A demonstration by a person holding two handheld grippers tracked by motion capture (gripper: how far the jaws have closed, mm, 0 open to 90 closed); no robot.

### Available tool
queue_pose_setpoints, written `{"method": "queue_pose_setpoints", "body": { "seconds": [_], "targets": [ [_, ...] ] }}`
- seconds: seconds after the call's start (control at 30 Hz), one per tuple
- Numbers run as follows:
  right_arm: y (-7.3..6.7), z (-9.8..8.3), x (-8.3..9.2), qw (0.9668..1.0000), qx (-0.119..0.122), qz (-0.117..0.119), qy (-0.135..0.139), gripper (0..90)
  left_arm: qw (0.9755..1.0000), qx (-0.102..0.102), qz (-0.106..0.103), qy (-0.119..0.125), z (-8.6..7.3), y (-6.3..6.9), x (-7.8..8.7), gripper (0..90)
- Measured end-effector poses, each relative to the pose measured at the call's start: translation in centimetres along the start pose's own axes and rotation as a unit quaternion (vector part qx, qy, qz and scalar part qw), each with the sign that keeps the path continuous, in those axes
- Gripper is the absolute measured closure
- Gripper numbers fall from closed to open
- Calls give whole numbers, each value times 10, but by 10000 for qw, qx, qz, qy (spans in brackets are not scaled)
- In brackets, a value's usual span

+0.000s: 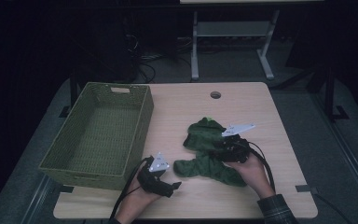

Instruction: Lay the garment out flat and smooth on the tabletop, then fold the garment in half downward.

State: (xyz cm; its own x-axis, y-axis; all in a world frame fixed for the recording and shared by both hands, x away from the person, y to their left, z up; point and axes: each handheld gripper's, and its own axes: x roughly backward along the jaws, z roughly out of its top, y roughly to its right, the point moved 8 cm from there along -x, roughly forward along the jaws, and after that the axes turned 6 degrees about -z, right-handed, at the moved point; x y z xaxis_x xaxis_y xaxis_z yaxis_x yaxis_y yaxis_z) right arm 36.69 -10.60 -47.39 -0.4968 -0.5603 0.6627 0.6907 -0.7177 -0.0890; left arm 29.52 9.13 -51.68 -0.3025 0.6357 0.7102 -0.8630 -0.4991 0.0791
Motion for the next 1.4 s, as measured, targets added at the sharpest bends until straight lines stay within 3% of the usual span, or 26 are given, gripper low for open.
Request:
{"method": "queue_pose_setpoints", "body": {
  "seconds": [0.3, 0.5, 0.7, 0.97, 1.3, 1.4],
  "targets": [
    [-23, 5, -4, 9996, 176, 213, 25, 601, 9998, -62, -25, -161, -17, 8, -4, 126],
    [-43, 9, -10, 9988, 368, 309, 54, 645, 9998, -142, -97, 119, -18, 7, -5, 123],
    [-64, 12, -18, 9977, 450, 511, 52, 671, 9997, -180, -122, 111, -18, 7, -5, 125],
    [-93, 11, -33, 9950, 730, 675, -30, 687, 9997, -183, -132, 121, -19, 6, -5, 129],
    [-110, 3, -53, 9915, 1050, 745, -208, 703, 9997, -187, -123, 114, -19, 6, -5, 129],
    [-110, -2, -60, 9923, 963, 715, -303, 704, 9997, -186, -128, 113, -19, 6, -5, 129]
  ]
}}
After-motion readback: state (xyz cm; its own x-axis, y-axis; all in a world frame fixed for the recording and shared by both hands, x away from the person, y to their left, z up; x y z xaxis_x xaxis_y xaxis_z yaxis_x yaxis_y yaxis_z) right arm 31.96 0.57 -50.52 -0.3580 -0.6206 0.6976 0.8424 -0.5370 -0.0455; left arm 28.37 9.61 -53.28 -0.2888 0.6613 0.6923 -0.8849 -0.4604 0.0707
